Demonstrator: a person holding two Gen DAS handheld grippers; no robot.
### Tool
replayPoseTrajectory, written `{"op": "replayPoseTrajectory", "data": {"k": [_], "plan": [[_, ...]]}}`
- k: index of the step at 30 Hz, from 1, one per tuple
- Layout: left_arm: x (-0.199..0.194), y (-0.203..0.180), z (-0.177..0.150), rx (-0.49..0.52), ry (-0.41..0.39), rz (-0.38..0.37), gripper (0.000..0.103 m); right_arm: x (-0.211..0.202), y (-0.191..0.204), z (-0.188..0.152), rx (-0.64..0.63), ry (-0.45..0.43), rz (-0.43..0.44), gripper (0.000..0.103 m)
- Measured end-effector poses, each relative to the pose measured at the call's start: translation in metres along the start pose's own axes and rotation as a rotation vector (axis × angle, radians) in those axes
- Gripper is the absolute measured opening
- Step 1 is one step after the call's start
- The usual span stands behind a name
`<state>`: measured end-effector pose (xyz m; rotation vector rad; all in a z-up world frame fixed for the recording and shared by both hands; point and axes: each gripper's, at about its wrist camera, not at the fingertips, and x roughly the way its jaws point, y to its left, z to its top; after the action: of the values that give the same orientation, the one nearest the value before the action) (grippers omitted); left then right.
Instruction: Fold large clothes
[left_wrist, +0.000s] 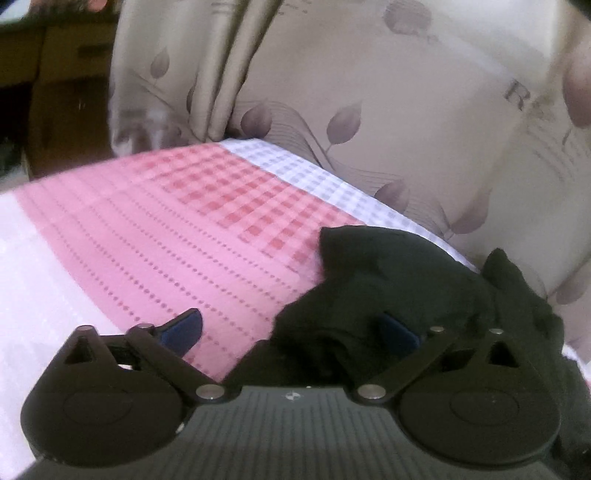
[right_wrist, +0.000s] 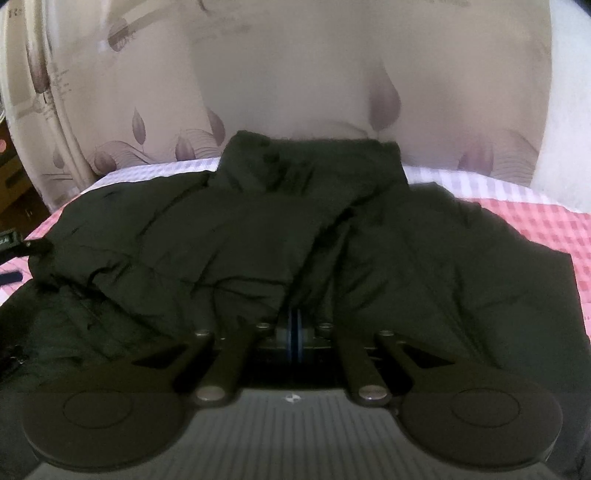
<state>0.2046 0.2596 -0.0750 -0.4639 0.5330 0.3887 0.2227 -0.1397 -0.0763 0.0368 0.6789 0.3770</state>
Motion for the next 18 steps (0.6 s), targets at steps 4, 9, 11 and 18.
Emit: {"op": "replayPoseTrajectory", "data": {"k": [4, 9, 11, 18], "plan": [[-0.019, -0.015, -0.002, 0.125, -0.078, 0.027, 0.096, -0.008, -0.013, 0.001, 0.049, 0.002, -0.01, 0.005], [-0.043, -0.044, -0.002, 0.242, -0.158, -0.002, 0.097, -0.031, -0.005, 0.007, -0.004, -0.086, -0.067, 0.005], [-0.043, -0.058, -0.003, 0.278, -0.168, -0.017, 0.097, -0.033, 0.003, 0.01, -0.034, -0.105, -0.06, 0.005], [-0.016, -0.09, -0.014, 0.371, -0.106, -0.023, 0.088, -0.003, 0.018, 0.003, -0.108, -0.054, -0.056, 0.005]]}}
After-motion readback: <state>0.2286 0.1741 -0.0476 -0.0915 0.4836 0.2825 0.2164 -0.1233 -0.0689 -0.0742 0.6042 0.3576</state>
